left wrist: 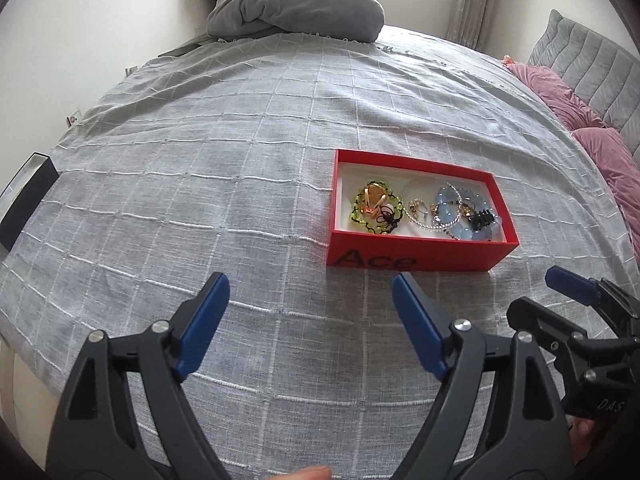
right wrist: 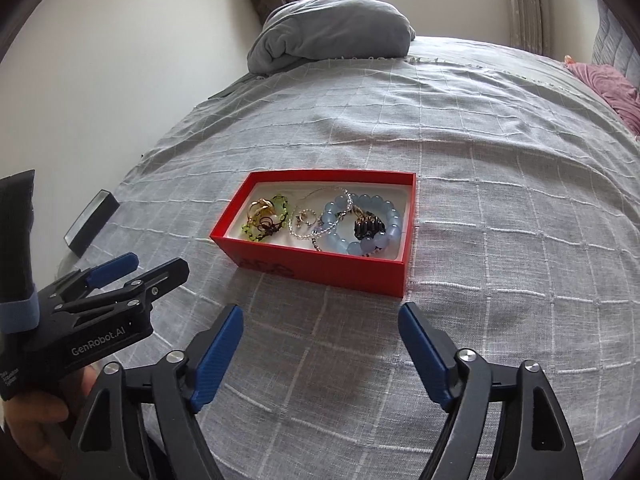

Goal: Organize jewelry

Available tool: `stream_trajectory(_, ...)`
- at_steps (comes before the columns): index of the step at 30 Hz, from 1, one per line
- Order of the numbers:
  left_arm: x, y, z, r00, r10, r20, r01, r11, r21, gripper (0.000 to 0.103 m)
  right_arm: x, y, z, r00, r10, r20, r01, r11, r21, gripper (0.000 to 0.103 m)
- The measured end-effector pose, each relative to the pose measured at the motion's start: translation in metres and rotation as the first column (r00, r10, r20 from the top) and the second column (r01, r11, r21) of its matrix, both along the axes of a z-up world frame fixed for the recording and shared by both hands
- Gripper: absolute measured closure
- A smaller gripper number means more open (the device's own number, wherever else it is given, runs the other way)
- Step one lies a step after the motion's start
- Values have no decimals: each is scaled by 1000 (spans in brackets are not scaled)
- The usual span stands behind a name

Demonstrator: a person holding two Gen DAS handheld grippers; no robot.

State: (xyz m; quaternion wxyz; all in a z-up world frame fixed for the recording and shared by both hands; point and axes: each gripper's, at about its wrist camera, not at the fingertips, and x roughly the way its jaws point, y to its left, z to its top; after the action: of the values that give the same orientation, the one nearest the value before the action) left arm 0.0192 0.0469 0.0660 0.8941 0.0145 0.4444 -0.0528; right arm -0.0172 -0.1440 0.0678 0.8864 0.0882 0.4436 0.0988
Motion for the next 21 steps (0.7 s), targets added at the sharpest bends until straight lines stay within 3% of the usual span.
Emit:
stream_trajectory(5, -4, -3, 1, 1000, -5, 0, 5, 1000, 1, 10, 3, -5, -2, 999, -32, -12, 32, 999, -11, 10)
stream_trajectory(6, -4, -3, 1, 1000, -5, -1, 5, 1000, 3, 10, 3, -6, -2, 999, -42, -14, 42, 999, -12, 0)
stream_trajectory(21, -5, -6, -1, 1000, -9, -15, 9, 1000, -1, 9, 2, -5, -4, 998, -50, -23, 50, 998, -26, 0)
